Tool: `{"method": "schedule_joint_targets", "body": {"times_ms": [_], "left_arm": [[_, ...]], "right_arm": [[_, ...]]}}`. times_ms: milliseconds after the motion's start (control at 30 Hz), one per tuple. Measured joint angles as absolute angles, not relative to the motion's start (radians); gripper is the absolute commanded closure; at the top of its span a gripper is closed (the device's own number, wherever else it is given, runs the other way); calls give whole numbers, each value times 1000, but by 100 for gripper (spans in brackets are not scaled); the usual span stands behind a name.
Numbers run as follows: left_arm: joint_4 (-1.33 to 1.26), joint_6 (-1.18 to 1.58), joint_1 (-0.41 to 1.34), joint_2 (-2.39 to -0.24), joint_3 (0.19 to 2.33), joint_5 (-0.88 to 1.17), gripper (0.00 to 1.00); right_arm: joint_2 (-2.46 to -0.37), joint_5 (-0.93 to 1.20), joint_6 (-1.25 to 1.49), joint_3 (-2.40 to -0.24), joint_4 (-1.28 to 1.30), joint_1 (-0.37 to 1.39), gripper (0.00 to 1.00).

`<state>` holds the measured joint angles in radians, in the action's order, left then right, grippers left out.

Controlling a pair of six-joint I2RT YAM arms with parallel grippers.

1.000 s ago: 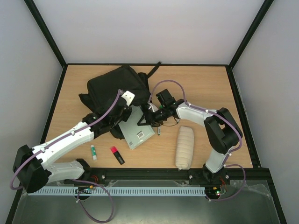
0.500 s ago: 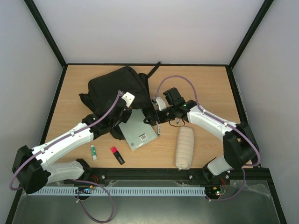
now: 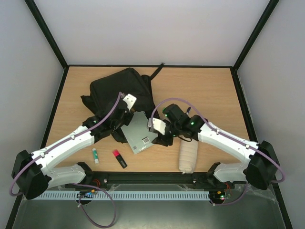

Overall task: Pack the student bag
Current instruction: Place the book in the student bag.

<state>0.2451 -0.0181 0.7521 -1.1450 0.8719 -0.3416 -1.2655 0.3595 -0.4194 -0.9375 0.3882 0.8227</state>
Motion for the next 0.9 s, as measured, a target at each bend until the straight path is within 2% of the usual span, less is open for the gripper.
{"method": "schedule_joint_targets", "body": {"times_ms": [333,667,767,900], "left_arm": [[244,-13,715,-1131,868,-289,98],[244,-8,708,-1124,864,-274,98],[244,-7,706,-1124,864,-268,98],[244,-6,706,-1124,864,-262,98]], "right_arm": [[-1313,84,-649,-889,368,1091,47],[-1477,-94,-690,-888,269,1150,51],[-1497,-121,-697,-888,241,1151,54],[-1524,-152,-703,-888,203,1151,66]]}}
